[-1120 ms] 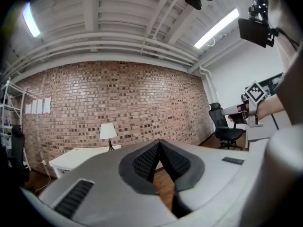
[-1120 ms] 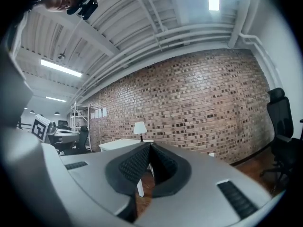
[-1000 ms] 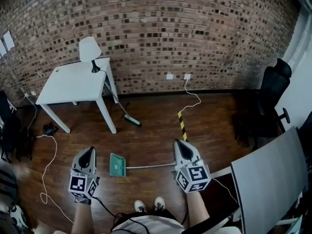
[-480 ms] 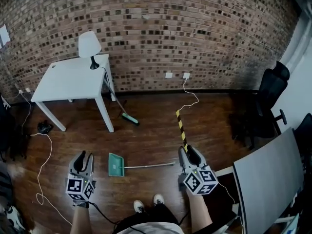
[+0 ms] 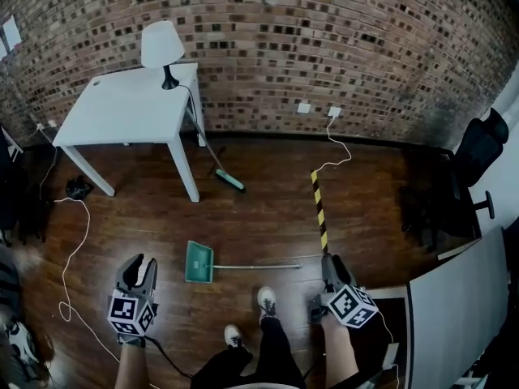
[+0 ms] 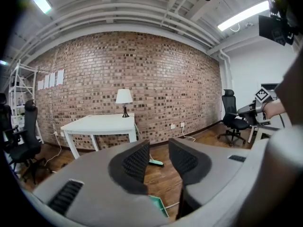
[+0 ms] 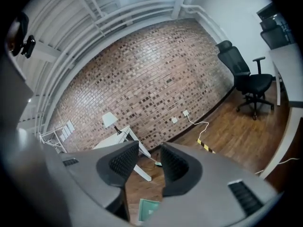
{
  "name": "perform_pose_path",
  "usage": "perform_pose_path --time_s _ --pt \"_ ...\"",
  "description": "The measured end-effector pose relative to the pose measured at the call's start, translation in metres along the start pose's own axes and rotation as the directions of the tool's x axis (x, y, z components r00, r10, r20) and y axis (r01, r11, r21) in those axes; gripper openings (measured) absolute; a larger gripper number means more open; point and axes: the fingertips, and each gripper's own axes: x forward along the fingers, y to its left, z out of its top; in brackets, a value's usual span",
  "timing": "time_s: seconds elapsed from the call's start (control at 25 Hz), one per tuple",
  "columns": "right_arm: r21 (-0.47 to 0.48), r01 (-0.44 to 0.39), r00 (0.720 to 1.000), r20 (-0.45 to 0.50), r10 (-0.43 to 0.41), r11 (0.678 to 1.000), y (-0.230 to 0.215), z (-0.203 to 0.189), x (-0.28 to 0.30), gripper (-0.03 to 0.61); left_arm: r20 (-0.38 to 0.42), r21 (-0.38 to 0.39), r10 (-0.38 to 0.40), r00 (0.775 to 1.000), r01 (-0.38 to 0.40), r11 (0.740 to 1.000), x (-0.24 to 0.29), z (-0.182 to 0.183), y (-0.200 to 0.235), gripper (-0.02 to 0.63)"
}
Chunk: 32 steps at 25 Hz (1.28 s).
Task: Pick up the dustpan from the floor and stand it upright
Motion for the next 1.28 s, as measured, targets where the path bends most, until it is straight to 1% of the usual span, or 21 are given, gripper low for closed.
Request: perform_pose_path --time_s 0.16,0.28,0.44,0.48,0.56,0.64,0.68,0.72,0.8,0.84,0.88,0.96,1.04,1.08,1.16,1.28 --pt "0.003 -0.035 0.997 -0.067 0.035 0.999 -0.020 -0.049 0.056 0.155 -0.036 -0.003 0.000 0.999 0.000 1.000 0.037 -0.038 0.009 0.141" --pt "-0.008 -0.068 0.990 -0.123 0.066 0.998 -0.040 -0.090 0.099 0.155 -0.088 -0.017 -0.019 0.996 0.018 1.000 0.069 -0.087 0.012 0.141" --pt "-0.038 -0.100 0.982 -0.162 0.092 0.994 -0.090 -0.153 0.148 0.157 -0.160 -0.009 -0.030 0.987 0.029 1.000 0.120 -0.175 0.013 0.141" --pt "-0.040 -0.102 0.981 -0.168 0.094 0.994 -0.106 -0.173 0.157 0.170 -0.175 -0.008 -0.029 0.984 0.028 1.000 0.132 -0.199 0.014 0.141" --pt "-0.027 -0.099 0.979 -0.181 0.092 0.995 -0.138 -0.215 0.176 0.172 -0.207 -0.028 -0.022 0.978 0.017 0.999 0.154 -0.248 0.021 0.141" --pt "0.011 -0.100 0.976 -0.192 0.100 0.995 -0.171 -0.259 0.195 0.172 -0.240 -0.076 -0.019 0.971 0.001 0.997 0.177 -0.298 0.031 0.141" --pt "0.041 -0.113 0.973 -0.198 0.119 0.993 -0.186 -0.282 0.205 0.175 -0.258 -0.091 -0.016 0.966 -0.008 0.996 0.191 -0.322 0.036 0.141" --pt "0.077 -0.134 0.968 -0.205 0.148 0.988 -0.200 -0.305 0.215 0.215 -0.277 -0.093 -0.010 0.961 -0.016 0.996 0.203 -0.345 0.041 0.141" --pt "0.140 -0.169 0.956 -0.218 0.197 0.976 -0.227 -0.351 0.234 0.247 -0.308 -0.069 0.005 0.951 -0.028 0.997 0.227 -0.385 0.049 0.141" --pt "0.155 -0.177 0.952 -0.223 0.209 0.972 -0.241 -0.372 0.242 0.255 -0.319 -0.054 0.012 0.948 -0.031 0.998 0.237 -0.404 0.051 0.141" --pt "0.155 -0.184 0.950 -0.223 0.216 0.971 -0.255 -0.393 0.251 0.259 -0.328 -0.042 0.016 0.945 -0.032 0.999 0.248 -0.422 0.054 0.141" --pt "0.104 -0.201 0.951 -0.218 0.220 0.974 -0.281 -0.428 0.264 0.259 -0.347 -0.049 0.008 0.938 -0.027 0.998 0.271 -0.461 0.056 0.141" --pt "0.062 -0.213 0.951 -0.214 0.222 0.975 -0.299 -0.459 0.270 0.259 -0.385 -0.097 -0.022 0.923 -0.016 0.995 0.290 -0.505 0.057 0.141" --pt "0.070 -0.214 0.952 -0.210 0.224 0.974 -0.307 -0.474 0.273 0.259 -0.412 -0.113 -0.032 0.911 -0.016 0.994 0.296 -0.526 0.059 0.141" --pt "0.108 -0.209 0.952 -0.205 0.227 0.972 -0.322 -0.505 0.279 0.259 -0.464 -0.102 -0.022 0.885 -0.029 0.994 0.303 -0.558 0.067 0.141" --pt "0.156 -0.186 0.948 -0.230 0.219 0.970 -0.351 -0.548 0.286 0.259 -0.501 -0.086 -0.006 0.865 -0.043 0.995 0.314 -0.584 0.067 0.146"
